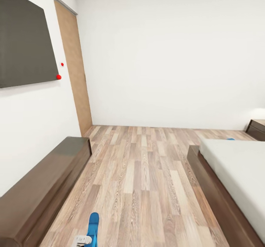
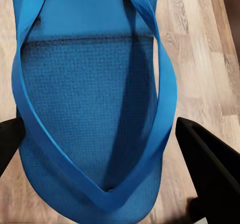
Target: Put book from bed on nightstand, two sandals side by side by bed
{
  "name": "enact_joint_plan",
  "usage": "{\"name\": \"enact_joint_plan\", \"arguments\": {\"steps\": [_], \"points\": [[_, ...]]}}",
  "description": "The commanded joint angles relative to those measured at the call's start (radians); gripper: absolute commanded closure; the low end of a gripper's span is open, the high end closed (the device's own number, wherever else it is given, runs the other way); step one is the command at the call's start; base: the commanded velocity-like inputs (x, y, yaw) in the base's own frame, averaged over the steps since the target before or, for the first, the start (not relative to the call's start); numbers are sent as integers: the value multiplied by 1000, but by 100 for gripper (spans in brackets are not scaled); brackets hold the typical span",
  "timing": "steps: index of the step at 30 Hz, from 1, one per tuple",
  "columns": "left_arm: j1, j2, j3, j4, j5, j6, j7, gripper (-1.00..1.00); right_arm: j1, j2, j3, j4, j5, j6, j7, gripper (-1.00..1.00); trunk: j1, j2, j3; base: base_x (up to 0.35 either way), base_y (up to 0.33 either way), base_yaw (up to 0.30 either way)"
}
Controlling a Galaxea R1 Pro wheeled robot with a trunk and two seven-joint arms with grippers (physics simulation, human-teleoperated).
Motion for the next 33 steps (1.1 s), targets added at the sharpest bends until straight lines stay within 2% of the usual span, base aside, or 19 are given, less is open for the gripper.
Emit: {"name": "enact_joint_plan", "arguments": {"steps": [1, 8, 12, 18, 20, 21, 22, 24, 25, 27, 28, 29, 30, 31, 33], "points": [[-1, 0, 8, 1, -10, -6, -1, 100, 0, 0, -2, 0, -5, 2, 4, -100, 0, -1, -1, 0, 0, 288], [-1, 0, 8, 1, -10, -7, -1, 100, 0, 0, 1, 0, -5, 2, 5, -100, 0, -1, -1, 0, 0, 248], [-1, 0, 9, 1, -10, -9, -1, 100, 0, 0, 2, 1, -5, -15, 5, -100, 0, -1, -1, 76, 0, 43], [-1, 0, 8, 1, -10, -9, -1, 100, 0, 0, 5, 7, -5, -27, 3, -100, 0, -1, -1, 281, 0, 5], [-1, 0, 7, 1, -10, -9, -1, 100, 0, 8, 5, 14, 1, -31, -5, -100, 0, -1, -1, 314, 0, 0], [-1, -1, 7, 1, -11, -9, 0, 100, 0, 23, 6, 23, 16, -35, -21, -100, 0, -1, -1, 309, 0, 0], [-1, -2, 7, 1, -11, -9, 3, 100, 0, 43, 6, 34, 42, -39, -48, -100, 0, -1, -1, 304, 0, 0], [-1, -11, 7, 1, -11, -9, 22, 100, 0, 93, 6, 64, 135, -43, -141, -100, 0, -1, -1, 290, 0, 0], [-1, -13, 7, 1, -11, -9, 29, 100, 0, 107, 6, 73, 167, -44, -171, -100, 0, -1, -1, 281, 0, 0], [-1, -19, 7, 1, -11, -9, 57, 100, 0, 172, 5, 108, 315, -47, -310, -100, 0, -1, -1, 271, 0, 0], [-1, -20, 7, 1, -12, -9, 62, 100, 0, 188, 5, 114, 355, -49, -345, -100, 0, -1, -1, 266, 0, 0], [-1, -23, 6, 1, -12, -9, 73, 100, 0, 231, 4, 127, 465, -57, -443, -100, 0, -1, -1, 271, 0, 0], [-1, -25, 6, 1, -13, -9, 78, 100, 0, 253, 3, 132, 525, -62, -495, -100, 0, -1, -1, 283, 0, 0], [-1, -28, 6, 1, -15, -8, 82, 100, 0, 268, 2, 134, 568, -67, -533, -100, 0, -1, -1, 292, 0, 0], [0, -35, -1, 1, -36, -7, 97, 100, 0, 283, 0, 137, 614, -71, -573, -100, 0, -1, -1, 301, 0, 0]]}}
